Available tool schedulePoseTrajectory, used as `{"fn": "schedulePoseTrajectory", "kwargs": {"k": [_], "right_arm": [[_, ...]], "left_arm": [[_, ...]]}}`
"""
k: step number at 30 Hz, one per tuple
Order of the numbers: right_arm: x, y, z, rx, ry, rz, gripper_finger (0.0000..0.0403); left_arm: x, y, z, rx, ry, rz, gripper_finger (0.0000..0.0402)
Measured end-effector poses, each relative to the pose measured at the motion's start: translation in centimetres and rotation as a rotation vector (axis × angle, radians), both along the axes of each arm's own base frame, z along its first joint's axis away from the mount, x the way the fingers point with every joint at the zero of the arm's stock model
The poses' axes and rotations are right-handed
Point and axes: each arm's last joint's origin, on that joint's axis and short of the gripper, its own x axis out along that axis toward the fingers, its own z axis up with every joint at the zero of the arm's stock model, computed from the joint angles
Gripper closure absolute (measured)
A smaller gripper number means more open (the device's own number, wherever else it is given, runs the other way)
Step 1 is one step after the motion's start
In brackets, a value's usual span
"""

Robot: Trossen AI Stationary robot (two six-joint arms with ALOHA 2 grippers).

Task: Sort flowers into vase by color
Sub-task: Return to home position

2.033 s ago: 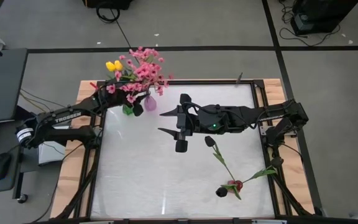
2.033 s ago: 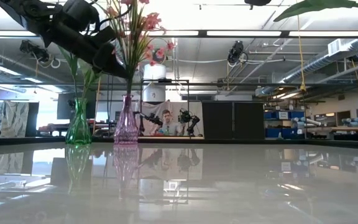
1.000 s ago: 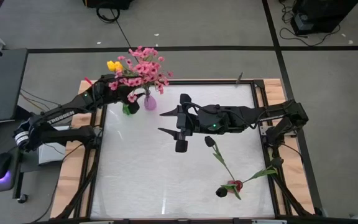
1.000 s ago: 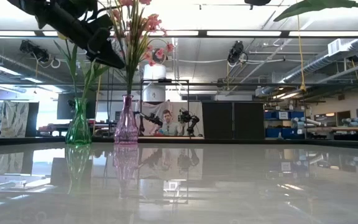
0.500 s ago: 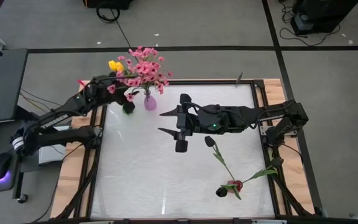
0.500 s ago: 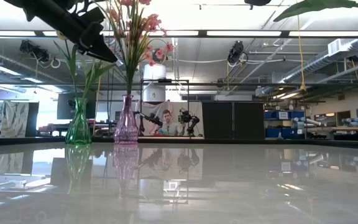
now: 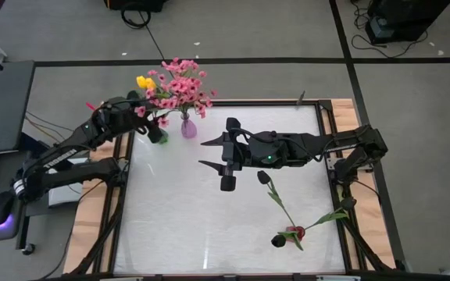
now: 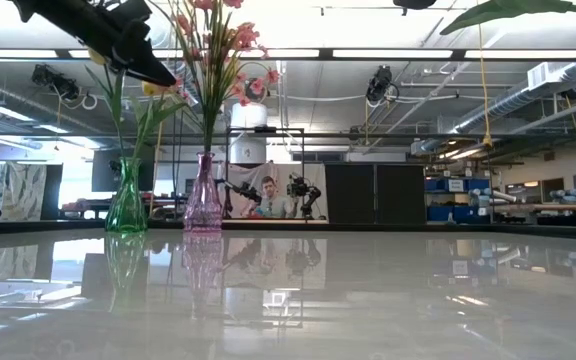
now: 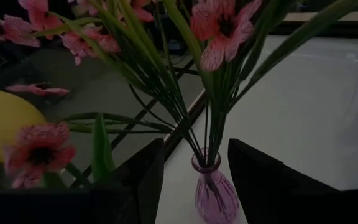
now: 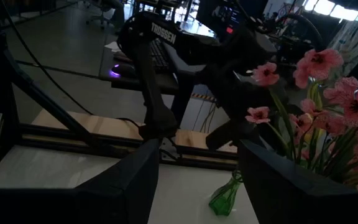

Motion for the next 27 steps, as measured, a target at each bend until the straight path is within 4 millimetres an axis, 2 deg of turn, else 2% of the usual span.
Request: {"fn": "schedulePoseTrajectory", "kwargs": {"k": [27], "right_arm": [[0.0,0.0,0.0,0.0,0.0,0.0,0.0176]], "left_arm": [[-3.6,-2.6,1.4,0.002,-0.152,0.022,0.0218]]}}
